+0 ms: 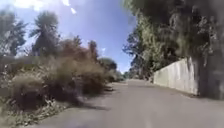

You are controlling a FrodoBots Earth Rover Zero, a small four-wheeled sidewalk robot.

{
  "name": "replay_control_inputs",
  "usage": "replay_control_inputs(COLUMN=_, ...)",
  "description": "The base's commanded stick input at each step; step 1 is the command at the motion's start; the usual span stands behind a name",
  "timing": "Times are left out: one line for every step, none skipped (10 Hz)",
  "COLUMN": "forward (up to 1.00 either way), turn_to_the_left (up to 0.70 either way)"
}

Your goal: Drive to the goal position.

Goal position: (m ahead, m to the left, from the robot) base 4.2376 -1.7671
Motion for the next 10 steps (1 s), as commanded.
replay_control_inputs(forward=1.0, turn_to_the_left=0.0)
replay_control_inputs(forward=1.0, turn_to_the_left=0.0)
replay_control_inputs(forward=1.0, turn_to_the_left=0.0)
replay_control_inputs(forward=1.0, turn_to_the_left=0.0)
replay_control_inputs(forward=1.0, turn_to_the_left=0.0)
replay_control_inputs(forward=1.0, turn_to_the_left=0.0)
replay_control_inputs(forward=0.74, turn_to_the_left=0.0)
replay_control_inputs(forward=0.39, turn_to_the_left=0.0)
replay_control_inputs(forward=0.03, turn_to_the_left=0.0)
replay_control_inputs(forward=0.0, turn_to_the_left=0.0)
